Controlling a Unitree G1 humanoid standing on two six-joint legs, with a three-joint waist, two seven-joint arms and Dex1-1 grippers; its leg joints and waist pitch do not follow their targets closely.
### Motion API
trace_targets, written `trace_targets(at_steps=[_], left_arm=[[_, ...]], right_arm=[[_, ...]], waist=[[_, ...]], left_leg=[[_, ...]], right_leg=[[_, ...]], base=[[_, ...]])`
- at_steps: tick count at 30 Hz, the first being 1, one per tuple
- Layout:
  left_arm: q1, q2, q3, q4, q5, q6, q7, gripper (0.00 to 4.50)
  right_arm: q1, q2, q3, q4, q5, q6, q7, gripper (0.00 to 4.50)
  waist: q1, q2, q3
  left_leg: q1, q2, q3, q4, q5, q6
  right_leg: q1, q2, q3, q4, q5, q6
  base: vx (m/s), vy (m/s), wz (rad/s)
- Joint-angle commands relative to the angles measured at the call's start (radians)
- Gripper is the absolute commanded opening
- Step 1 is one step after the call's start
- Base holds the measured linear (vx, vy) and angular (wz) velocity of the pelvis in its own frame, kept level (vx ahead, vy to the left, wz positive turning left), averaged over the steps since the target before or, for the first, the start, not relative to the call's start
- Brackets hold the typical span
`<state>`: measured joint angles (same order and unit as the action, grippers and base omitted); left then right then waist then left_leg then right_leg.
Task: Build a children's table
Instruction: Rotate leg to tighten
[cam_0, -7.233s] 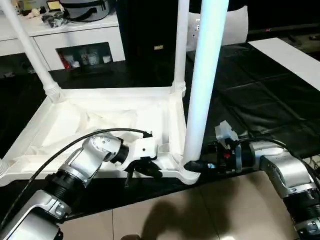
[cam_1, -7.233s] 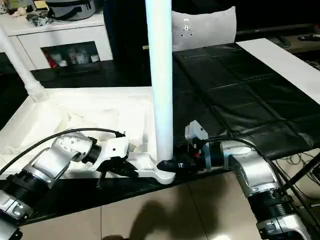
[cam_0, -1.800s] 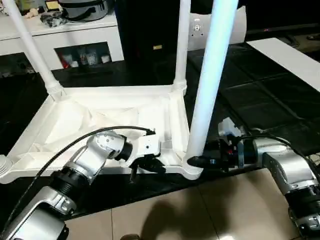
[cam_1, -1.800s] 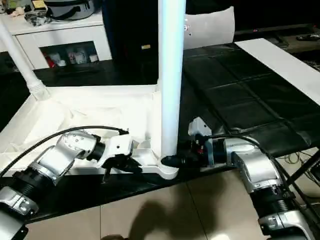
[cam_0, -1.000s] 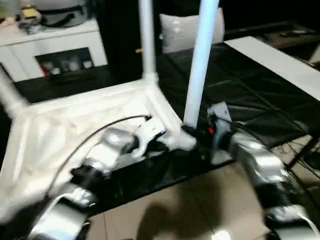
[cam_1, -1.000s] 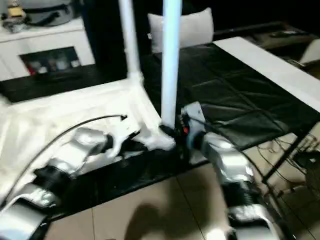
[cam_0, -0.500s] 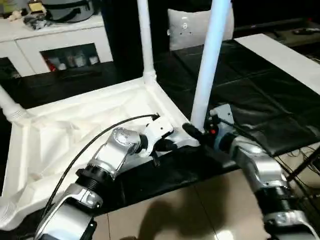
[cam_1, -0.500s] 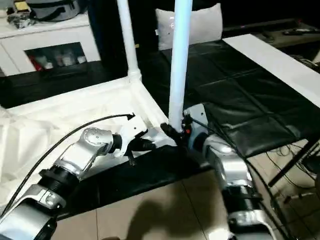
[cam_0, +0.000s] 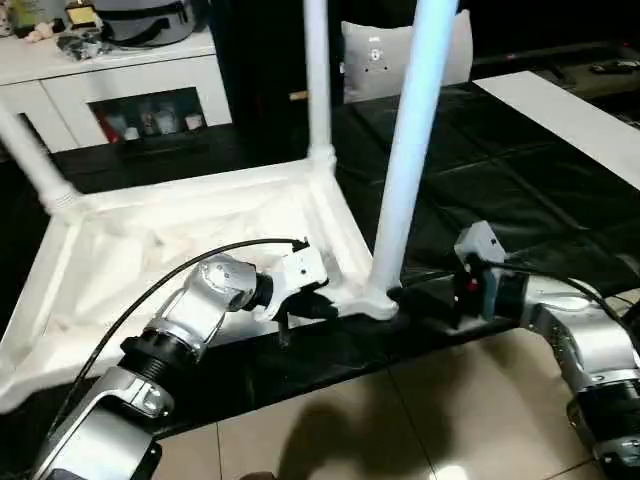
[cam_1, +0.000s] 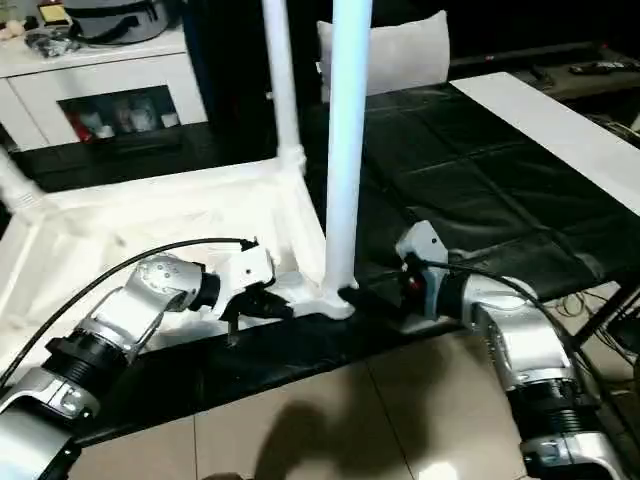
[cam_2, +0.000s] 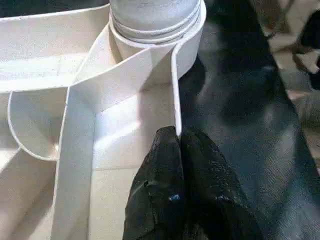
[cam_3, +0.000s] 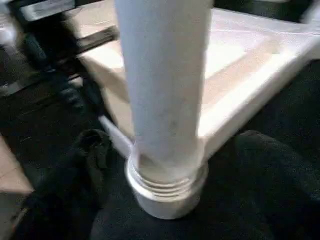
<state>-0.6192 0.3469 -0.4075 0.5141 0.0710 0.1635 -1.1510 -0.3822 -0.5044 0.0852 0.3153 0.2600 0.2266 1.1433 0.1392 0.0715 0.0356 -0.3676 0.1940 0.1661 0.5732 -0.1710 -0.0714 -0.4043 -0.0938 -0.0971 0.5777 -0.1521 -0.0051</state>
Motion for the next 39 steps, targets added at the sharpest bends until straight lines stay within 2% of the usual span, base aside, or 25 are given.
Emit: trace_targets(at_steps=[1,3,4,6,9,12,17,18,20,22,27,32,33,35,36,38,39], left_arm=[[0.020,0.024,-0.052,-0.032,0.006,-0.032,-0.085,0.00],[0.025,0.039,-0.065,-0.042,0.007,-0.046,-0.114,0.00],[0.027,0.043,-0.069,-0.046,0.008,-0.049,-0.121,0.00],[0.033,0.050,-0.075,-0.056,0.006,-0.052,-0.139,0.00],[0.043,0.063,-0.084,-0.073,0.000,-0.058,-0.169,0.00],[0.042,0.066,-0.086,-0.070,0.003,-0.068,-0.179,0.00],[0.038,0.070,-0.091,-0.070,0.006,-0.073,-0.189,0.00],[0.037,0.070,-0.092,-0.069,0.007,-0.073,-0.191,0.00],[0.035,0.069,-0.095,-0.069,0.006,-0.071,-0.192,0.00],[0.035,0.068,-0.095,-0.067,0.008,-0.072,-0.194,0.00],[0.038,0.063,-0.089,-0.066,0.002,-0.064,-0.194,0.00],[0.040,0.035,-0.056,-0.075,-0.028,0.015,-0.153,0.00],[0.034,0.014,-0.036,-0.071,-0.033,0.053,-0.108,0.00],[0.030,0.000,-0.023,-0.068,-0.038,0.076,-0.084,0.00],[0.022,-0.032,0.003,-0.063,-0.052,0.119,-0.033,0.00],[0.017,-0.050,0.016,-0.060,-0.058,0.145,-0.006,0.00],[0.010,-0.071,0.030,-0.054,-0.059,0.167,0.033,0.00]], right_arm=[[-0.015,-0.018,0.020,-0.030,0.029,0.008,0.078,3.84],[-0.022,-0.028,0.030,-0.029,0.044,0.031,0.119,3.56],[-0.025,-0.030,0.034,-0.025,0.043,0.030,0.129,3.56],[-0.034,-0.030,0.041,-0.015,0.040,0.026,0.143,3.39],[-0.053,-0.025,0.055,0.011,0.029,0.008,0.167,3.13],[-0.064,-0.020,0.075,0.022,0.042,0.029,0.218,2.82],[-0.069,-0.020,0.089,0.025,0.046,0.034,0.247,2.35],[-0.073,-0.018,0.090,0.035,0.042,0.029,0.250,2.27],[-0.080,-0.015,0.090,0.053,0.038,0.021,0.256,2.10],[-0.081,-0.014,0.088,0.054,0.043,0.026,0.266,2.01],[-0.066,-0.012,0.077,0.028,0.069,0.049,0.272,1.94],[-0.042,0.024,0.037,-0.023,0.099,0.102,0.175,1.93],[-0.052,0.067,0.015,-0.020,0.087,0.148,0.059,1.93],[-0.058,0.090,0.006,-0.016,0.074,0.157,-0.001,1.93],[-0.073,0.142,-0.012,-0.001,0.043,0.186,-0.137,1.93],[-0.083,0.170,-0.024,0.010,0.031,0.208,-0.207,1.93],[-0.097,0.202,-0.034,0.026,0.012,0.228,-0.286,1.93]], waist=[[0.003,-0.020,-0.064],[0.010,-0.018,-0.064],[0.011,-0.018,-0.064],[0.016,-0.022,-0.063],[0.018,-0.022,-0.062],[0.021,-0.023,-0.063],[0.026,-0.022,-0.064],[0.026,-0.019,-0.065],[0.025,-0.021,-0.065],[0.026,-0.018,-0.065],[0.026,-0.020,-0.066],[0.027,-0.021,-0.065],[0.022,-0.017,-0.063],[0.016,-0.020,-0.059],[0.010,-0.016,-0.057],[-0.001,-0.017,-0.055],[-0.019,-0.015,-0.052]], left_leg=[[0.005,0.033,-0.003,-0.056,-0.231,0.084],[0.005,0.036,-0.002,-0.056,-0.222,0.090],[0.005,0.035,-0.001,-0.055,-0.220,0.089],[0.005,0.035,-0.001,-0.057,-0.219,0.082],[0.006,0.036,-0.002,-0.058,-0.229,0.072],[0.006,0.034,-0.002,-0.057,-0.228,0.072],[0.006,0.035,-0.002,-0.057,-0.223,0.070],[0.006,0.035,-0.003,-0.057,-0.221,0.068],[0.006,0.034,-0.002,-0.055,-0.223,0.069],[0.006,0.034,-0.003,-0.056,-0.224,0.067],[0.006,0.034,-0.002,-0.056,-0.220,0.068],[0.004,0.034,-0.002,-0.056,-0.208,0.066],[0.003,0.032,-0.003,-0.058,-0.217,0.060],[0.003,0.028,-0.004,-0.062,-0.243,0.041],[0.006,0.025,-0.004,-0.062,-0.265,0.028],[0.008,0.023,-0.006,-0.064,-0.280,0.016],[0.001,0.017,-0.011,-0.067,-0.304,0.006]], right_leg=[[0.055,-0.056,0.040,-0.065,-0.311,-0.187],[0.053,-0.056,0.042,-0.063,-0.300,-0.197],[0.052,-0.055,0.042,-0.063,-0.298,-0.197],[0.051,-0.057,0.042,-0.063,-0.316,-0.194],[0.050,-0.058,0.043,-0.063,-0.337,-0.185],[0.051,-0.057,0.043,-0.064,-0.343,-0.180],[0.051,-0.057,0.044,-0.063,-0.333,-0.181],[0.051,-0.057,0.043,-0.062,-0.331,-0.182],[0.051,-0.057,0.043,-0.062,-0.327,-0.186],[0.051,-0.056,0.043,-0.062,-0.331,-0.184],[0.052,-0.055,0.043,-0.061,-0.319,-0.186],[0.053,-0.055,0.043,-0.060,-0.317,-0.186],[0.052,-0.054,0.042,-0.063,-0.341,-0.180],[0.052,-0.055,0.039,-0.070,-0.409,-0.156],[0.050,-0.055,0.036,-0.078,-0.463,-0.134],[0.048,-0.056,0.034,-0.082,-0.497,-0.120],[0.053,-0.053,0.026,-0.088,-0.540,-0.092]], base=[[0.000,0.000,0.00],[0.000,0.000,0.00],[0.000,0.000,0.00],[0.000,0.000,0.00],[0.000,0.000,0.00],[0.000,0.000,0.00],[0.000,0.000,0.00],[0.000,0.000,0.00],[0.000,0.000,0.00],[0.000,0.000,0.00],[0.000,0.000,0.00],[0.000,0.000,0.00],[0.000,0.000,0.00],[0.000,0.000,0.00],[0.000,0.000,0.00],[0.000,0.000,0.00],[0.000,0.000,0.00]])
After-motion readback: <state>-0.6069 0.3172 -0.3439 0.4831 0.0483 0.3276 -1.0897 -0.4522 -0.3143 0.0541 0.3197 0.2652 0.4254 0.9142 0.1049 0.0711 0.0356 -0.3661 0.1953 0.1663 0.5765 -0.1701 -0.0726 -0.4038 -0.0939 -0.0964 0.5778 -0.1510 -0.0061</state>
